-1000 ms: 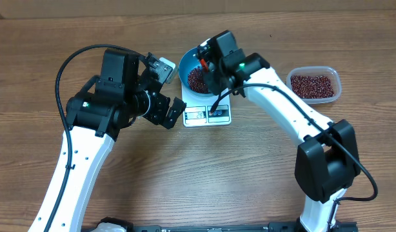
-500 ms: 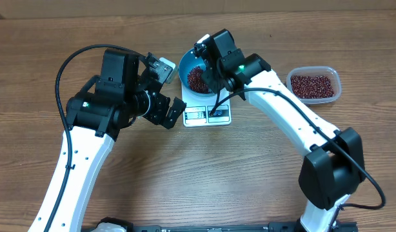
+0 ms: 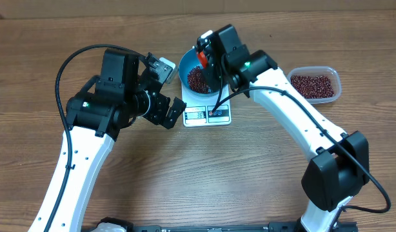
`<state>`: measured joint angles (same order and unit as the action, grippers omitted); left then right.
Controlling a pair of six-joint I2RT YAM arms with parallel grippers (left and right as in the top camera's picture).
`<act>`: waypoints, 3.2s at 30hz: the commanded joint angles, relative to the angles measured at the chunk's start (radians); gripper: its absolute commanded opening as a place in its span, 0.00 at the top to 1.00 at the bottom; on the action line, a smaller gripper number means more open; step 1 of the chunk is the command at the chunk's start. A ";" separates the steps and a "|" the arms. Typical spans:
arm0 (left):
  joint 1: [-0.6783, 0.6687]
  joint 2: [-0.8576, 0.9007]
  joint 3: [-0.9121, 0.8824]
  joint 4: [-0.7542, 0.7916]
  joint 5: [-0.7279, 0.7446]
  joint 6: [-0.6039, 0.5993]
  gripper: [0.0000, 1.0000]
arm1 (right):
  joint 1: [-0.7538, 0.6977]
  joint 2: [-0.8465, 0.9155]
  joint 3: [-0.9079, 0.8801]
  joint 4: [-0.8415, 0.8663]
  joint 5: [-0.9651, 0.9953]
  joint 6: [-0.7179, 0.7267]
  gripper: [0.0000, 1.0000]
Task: Scoop item into bowl and weigh 150g on scale
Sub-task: 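Move the empty scoop right back toward the bean tub, then lower the red scoop into the bean tub with the right gripper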
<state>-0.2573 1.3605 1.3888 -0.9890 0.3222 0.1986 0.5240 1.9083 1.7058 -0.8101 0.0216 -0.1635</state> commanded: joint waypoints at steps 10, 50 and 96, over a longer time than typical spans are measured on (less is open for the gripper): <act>0.002 0.007 0.014 -0.002 0.007 0.015 0.00 | -0.114 -0.042 0.129 -0.085 -0.266 0.071 0.96; 0.002 0.007 0.014 -0.002 0.007 0.015 0.00 | -0.726 -0.051 0.130 -0.272 -0.734 0.088 0.96; 0.002 0.007 0.014 -0.002 0.007 0.015 0.01 | -0.808 -0.066 0.277 -0.546 -0.305 -0.034 0.96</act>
<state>-0.2573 1.3605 1.3888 -0.9894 0.3222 0.1986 -0.2863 1.8748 1.9568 -1.3621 -0.3183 -0.1802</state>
